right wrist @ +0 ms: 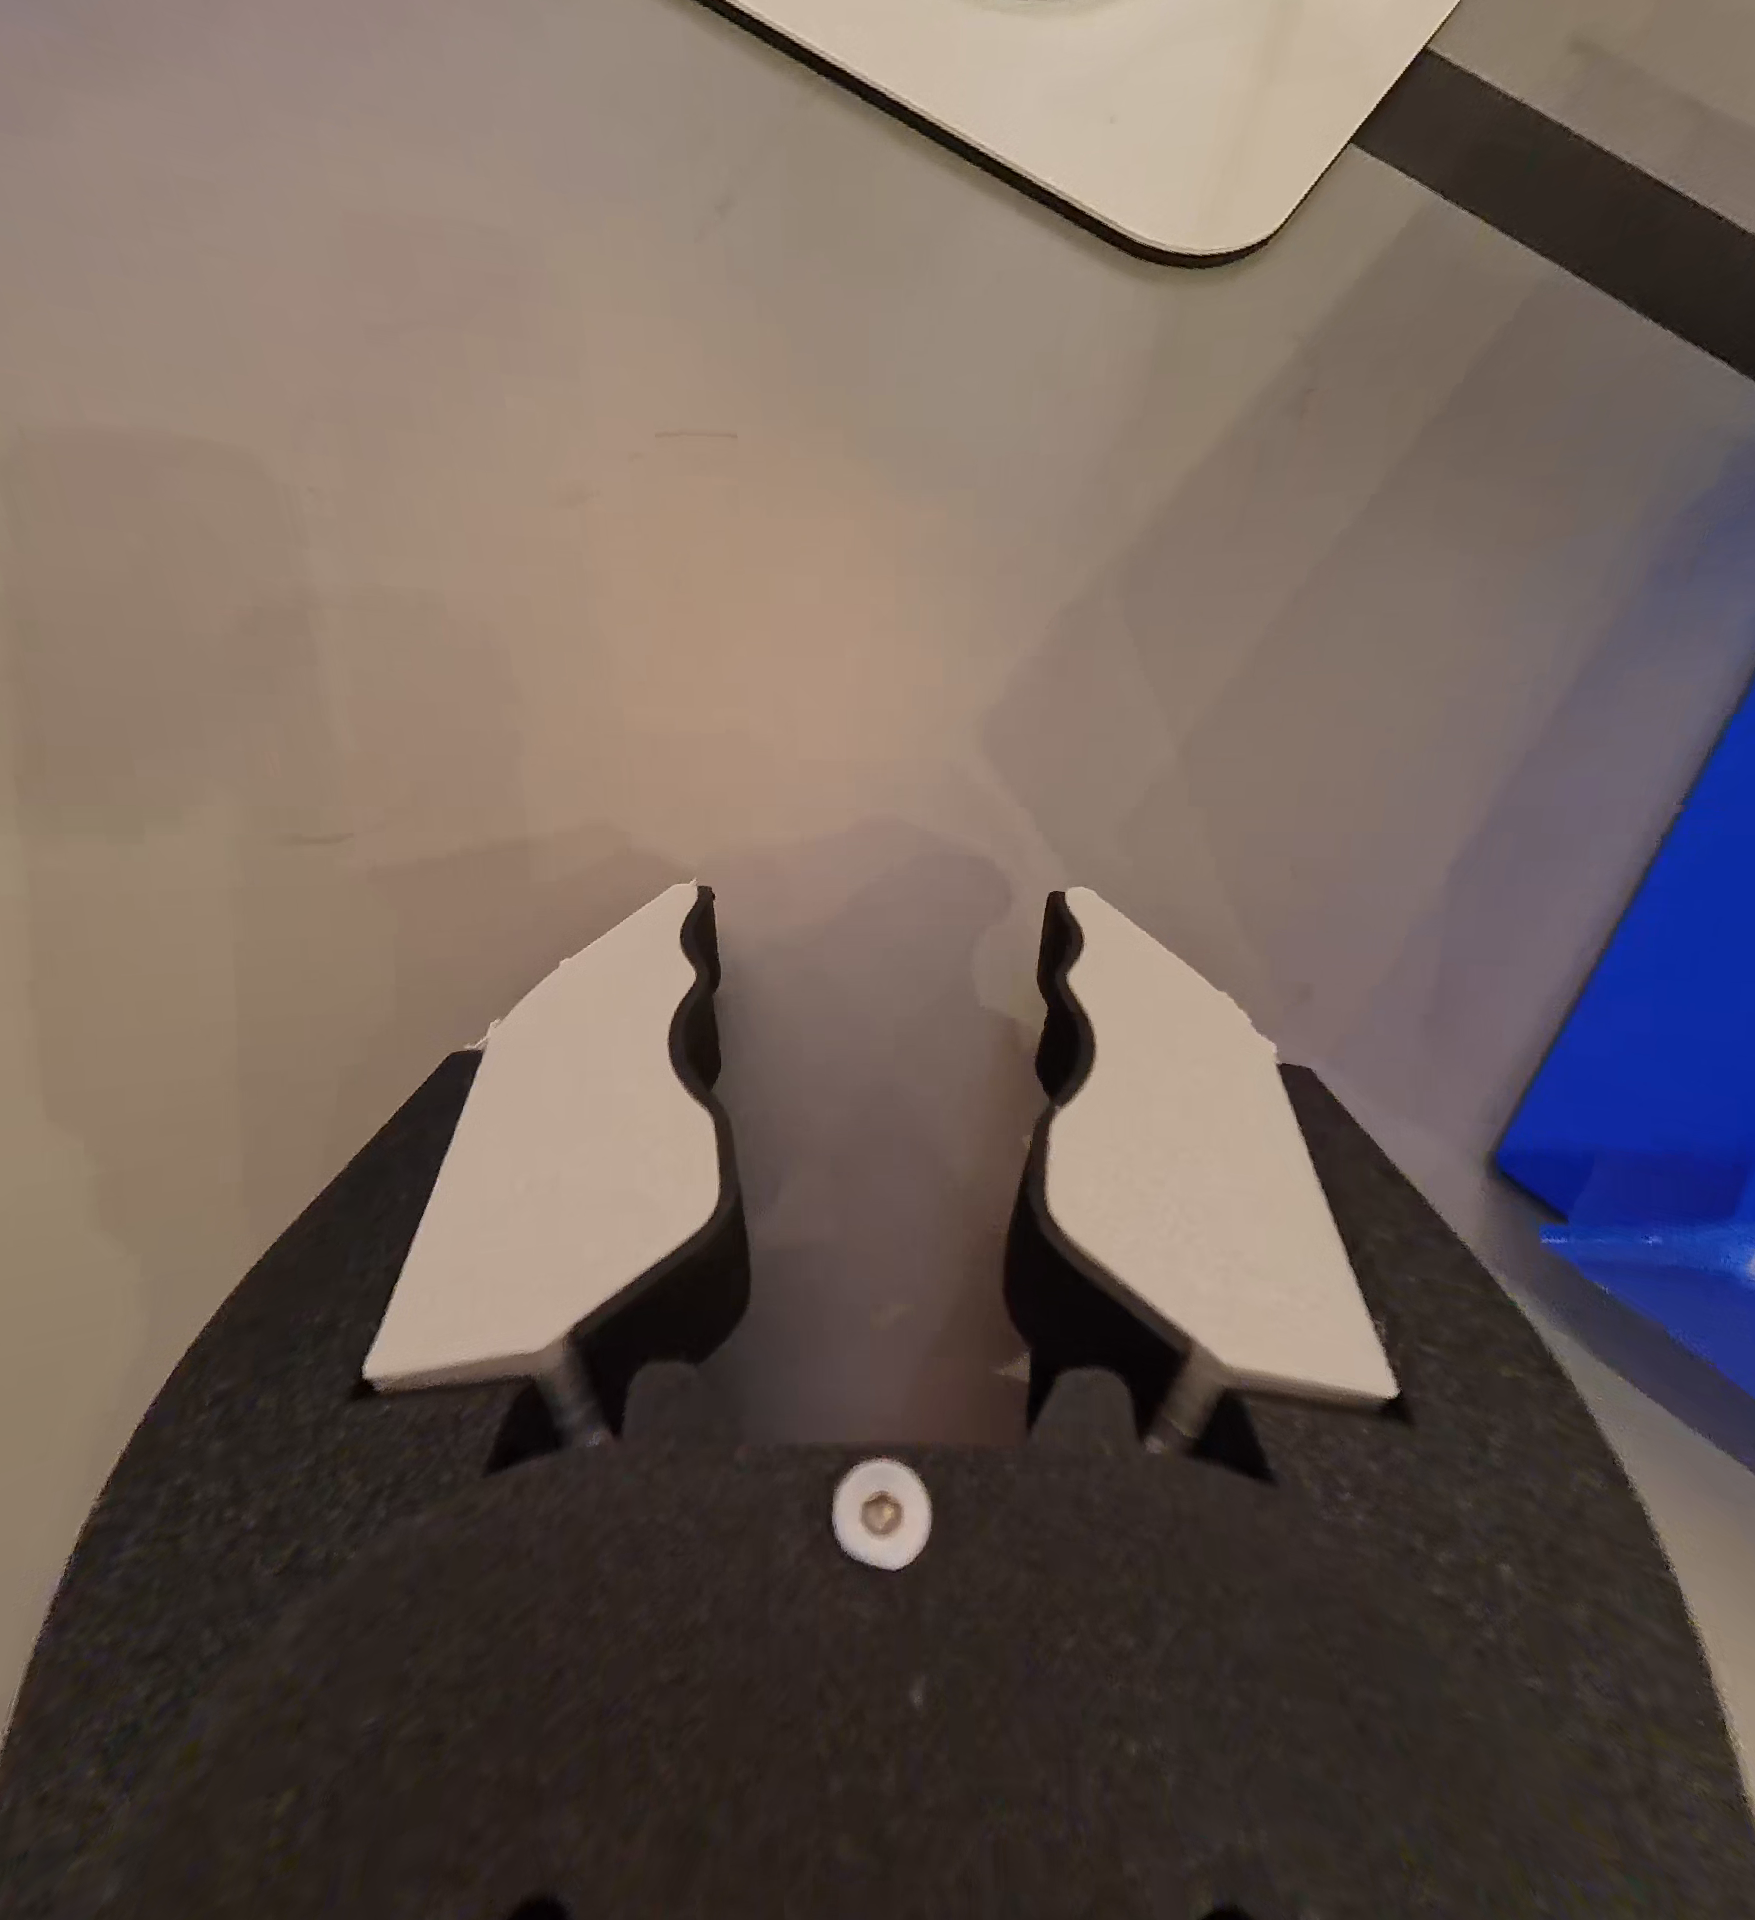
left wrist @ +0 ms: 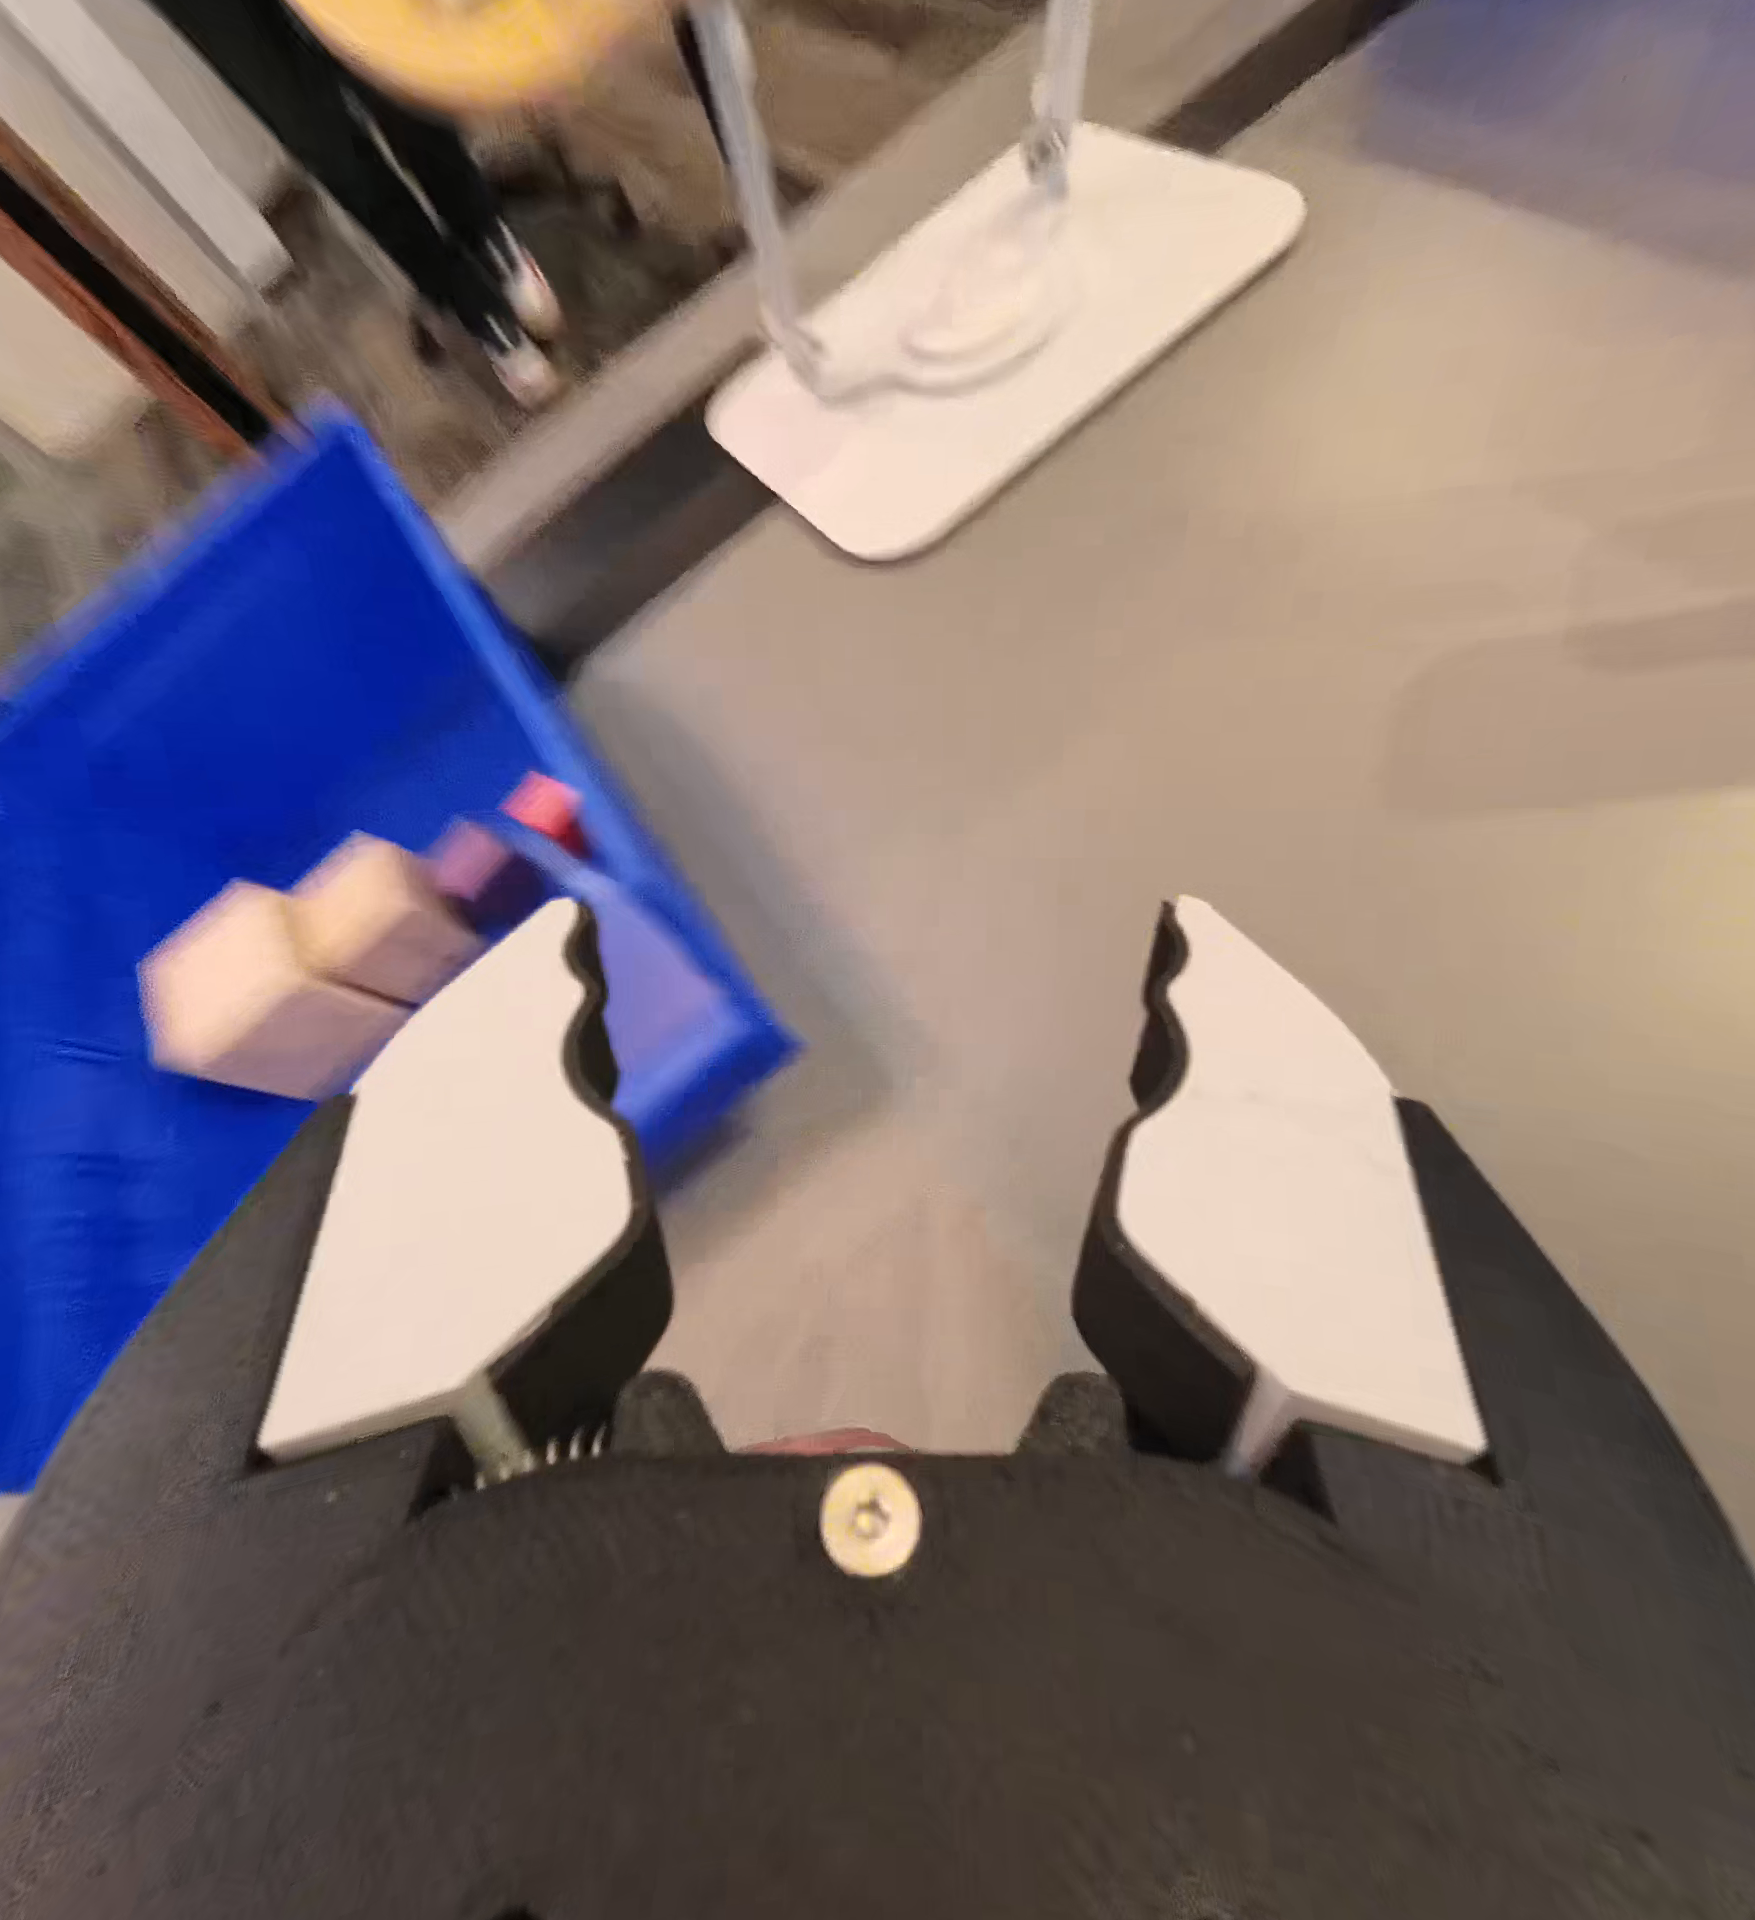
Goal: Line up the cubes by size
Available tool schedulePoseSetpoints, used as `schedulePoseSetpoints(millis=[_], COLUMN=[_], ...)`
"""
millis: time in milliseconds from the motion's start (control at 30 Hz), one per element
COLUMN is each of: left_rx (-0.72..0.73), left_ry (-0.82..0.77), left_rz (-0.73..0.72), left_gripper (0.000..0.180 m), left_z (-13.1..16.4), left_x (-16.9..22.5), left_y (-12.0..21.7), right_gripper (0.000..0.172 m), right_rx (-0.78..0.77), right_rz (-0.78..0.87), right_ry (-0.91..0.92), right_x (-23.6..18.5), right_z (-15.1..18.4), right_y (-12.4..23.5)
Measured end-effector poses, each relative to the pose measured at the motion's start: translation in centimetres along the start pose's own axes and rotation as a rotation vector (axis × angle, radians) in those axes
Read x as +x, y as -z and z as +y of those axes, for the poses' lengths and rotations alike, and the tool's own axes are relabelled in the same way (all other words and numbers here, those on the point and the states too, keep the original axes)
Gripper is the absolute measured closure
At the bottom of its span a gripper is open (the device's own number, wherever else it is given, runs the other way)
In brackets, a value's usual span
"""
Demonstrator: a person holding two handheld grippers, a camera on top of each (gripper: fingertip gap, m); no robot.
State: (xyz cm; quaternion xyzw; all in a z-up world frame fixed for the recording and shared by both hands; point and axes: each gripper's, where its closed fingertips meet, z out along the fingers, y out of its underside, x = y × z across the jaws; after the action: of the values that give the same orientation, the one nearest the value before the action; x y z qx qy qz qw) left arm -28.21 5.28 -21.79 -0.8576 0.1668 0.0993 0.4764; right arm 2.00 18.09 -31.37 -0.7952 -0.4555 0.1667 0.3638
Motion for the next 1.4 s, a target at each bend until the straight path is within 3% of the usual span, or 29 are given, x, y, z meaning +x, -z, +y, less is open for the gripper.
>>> schedulePoseSetpoints(millis=[67,167,233,400,533,867,1167,1400], left_rx=[-0.002,-0.027,-0.073,-0.321,-0.471,-0.68,-0.807,-0.817], left_ry=[-0.133,-0.222,-0.337,-0.574,-0.645,-0.775,-0.804,-0.81], left_rz=[-0.115,-0.066,-0.031,0.071,0.2,0.341,0.384,0.369], left_gripper=[0.093,0.089,0.089,0.079,0.08,0.092,0.116,0.117], left_z=[-1.0,-2.1,-1.8,2.7,5.9,9.6,12.0,12.1], left_x=[-5.7,-11.5,-14.7,-20.0,-21.2,-21.8,-22.3,-22.7], left_y=[2.1,2.6,1.2,-4.7,-7.9,-11.8,-12.7,-12.2], right_gripper=[0.113,0.114,0.114,0.116,0.117,0.118,0.118,0.118], right_rx=[0.0,-0.005,-0.002,-0.009,-0.013,-0.018,-0.021,-0.021], right_rz=[0.0,-0.003,-0.009,-0.034,-0.04,-0.049,-0.052,-0.055], right_ry=[0.008,0.015,0.01,-0.002,0.008,0.017,0.024,0.025], right_x=[-0.1,-0.2,-0.2,-0.4,-0.5,-0.6,-0.7,-0.7], right_z=[0.0,0.1,0.0,0.1,0.1,0.2,0.2,0.2], right_y=[0.0,0.0,0.0,-0.1,-0.1,-0.2,-0.3,-0.3])
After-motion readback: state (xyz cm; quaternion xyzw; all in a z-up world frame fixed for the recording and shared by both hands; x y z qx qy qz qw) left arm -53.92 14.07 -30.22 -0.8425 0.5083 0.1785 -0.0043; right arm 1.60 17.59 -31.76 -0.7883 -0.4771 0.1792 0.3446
